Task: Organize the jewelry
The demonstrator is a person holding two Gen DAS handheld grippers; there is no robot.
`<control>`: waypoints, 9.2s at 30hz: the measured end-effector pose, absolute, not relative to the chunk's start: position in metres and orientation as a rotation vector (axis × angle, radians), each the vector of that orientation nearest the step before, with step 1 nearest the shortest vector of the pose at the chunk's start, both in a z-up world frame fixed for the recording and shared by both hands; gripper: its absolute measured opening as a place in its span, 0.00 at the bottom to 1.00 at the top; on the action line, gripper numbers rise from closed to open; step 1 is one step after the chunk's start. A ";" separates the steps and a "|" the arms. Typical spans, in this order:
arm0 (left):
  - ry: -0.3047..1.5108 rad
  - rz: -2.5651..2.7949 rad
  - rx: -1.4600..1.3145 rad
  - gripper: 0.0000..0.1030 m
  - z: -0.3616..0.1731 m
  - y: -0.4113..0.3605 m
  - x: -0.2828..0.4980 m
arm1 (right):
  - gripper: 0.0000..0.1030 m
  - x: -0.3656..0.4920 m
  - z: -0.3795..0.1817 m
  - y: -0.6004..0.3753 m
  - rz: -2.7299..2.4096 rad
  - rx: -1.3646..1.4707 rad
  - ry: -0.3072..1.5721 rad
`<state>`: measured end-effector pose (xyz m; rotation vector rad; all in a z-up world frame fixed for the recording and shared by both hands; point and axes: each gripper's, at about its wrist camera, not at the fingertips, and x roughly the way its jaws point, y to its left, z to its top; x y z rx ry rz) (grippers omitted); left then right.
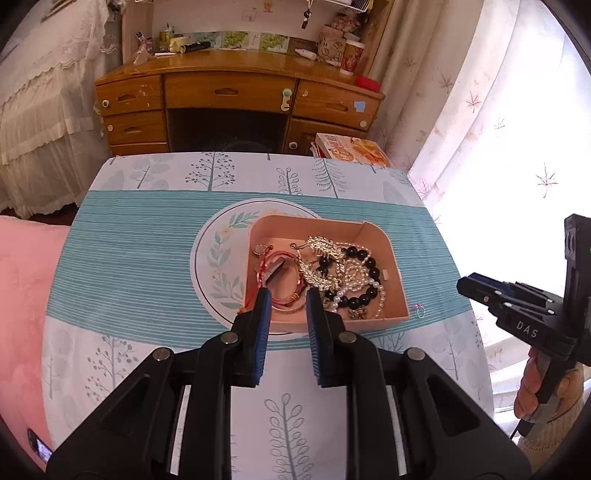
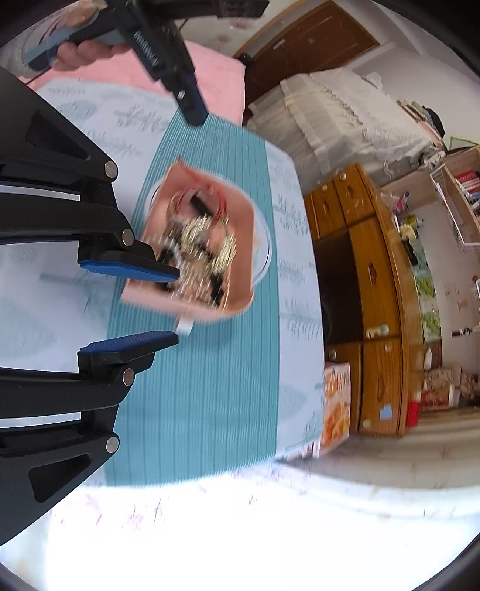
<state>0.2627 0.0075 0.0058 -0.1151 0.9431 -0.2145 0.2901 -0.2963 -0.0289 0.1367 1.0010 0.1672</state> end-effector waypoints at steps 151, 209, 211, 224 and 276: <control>0.919 -0.029 -0.238 0.76 -0.015 0.075 0.270 | 0.14 0.360 -0.076 -0.171 0.404 0.319 1.027; 0.745 0.029 -0.002 0.80 0.035 -0.005 -0.011 | 0.75 -0.020 0.015 -0.223 0.160 0.134 0.705; 0.746 0.028 -0.002 0.80 0.035 -0.005 -0.011 | 0.75 -0.021 0.016 -0.223 0.164 0.137 0.705; 0.758 0.024 -0.009 0.80 0.036 -0.003 -0.008 | 0.75 -0.016 0.018 -0.221 0.165 0.136 0.711; 0.794 0.022 -0.006 0.80 0.012 0.012 -0.003 | 0.75 -0.012 0.011 -0.220 0.170 0.135 0.717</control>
